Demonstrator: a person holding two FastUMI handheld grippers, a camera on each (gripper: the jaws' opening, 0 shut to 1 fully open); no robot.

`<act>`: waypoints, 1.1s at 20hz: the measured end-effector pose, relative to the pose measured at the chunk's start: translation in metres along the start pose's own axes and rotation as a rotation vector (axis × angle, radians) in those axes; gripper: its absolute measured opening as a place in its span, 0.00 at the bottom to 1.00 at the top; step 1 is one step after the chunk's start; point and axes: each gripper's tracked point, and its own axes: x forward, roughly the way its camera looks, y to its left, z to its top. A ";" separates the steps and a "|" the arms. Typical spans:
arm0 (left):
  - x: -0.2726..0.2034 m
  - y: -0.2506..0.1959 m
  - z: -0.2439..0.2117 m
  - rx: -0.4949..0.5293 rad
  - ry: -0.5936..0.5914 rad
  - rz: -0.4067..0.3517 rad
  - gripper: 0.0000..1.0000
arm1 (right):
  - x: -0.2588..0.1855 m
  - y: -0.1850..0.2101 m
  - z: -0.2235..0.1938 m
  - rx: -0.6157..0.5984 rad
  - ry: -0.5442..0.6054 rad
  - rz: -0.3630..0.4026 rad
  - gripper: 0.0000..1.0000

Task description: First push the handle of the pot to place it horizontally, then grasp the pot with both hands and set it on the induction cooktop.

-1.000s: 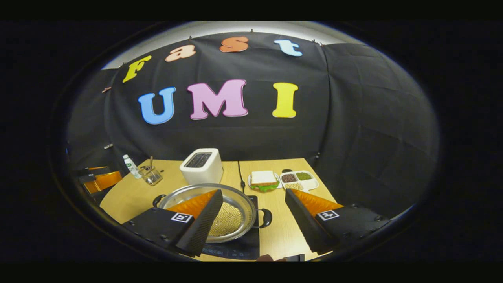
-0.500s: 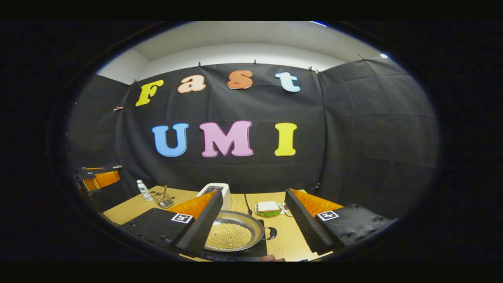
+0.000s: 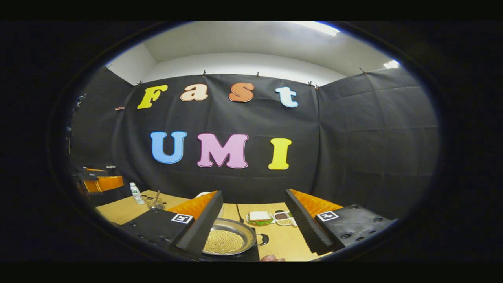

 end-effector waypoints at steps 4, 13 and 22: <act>0.001 -0.013 -0.011 -0.018 0.025 -0.044 0.98 | 0.002 -0.001 0.001 -0.047 -0.007 -0.013 0.97; 0.005 -0.010 -0.007 -0.004 0.016 -0.041 0.98 | 0.001 0.003 0.001 -0.019 0.003 -0.019 0.96; -0.003 -0.007 -0.013 -0.002 0.038 -0.040 0.98 | -0.002 0.002 -0.012 -0.022 0.042 -0.021 0.93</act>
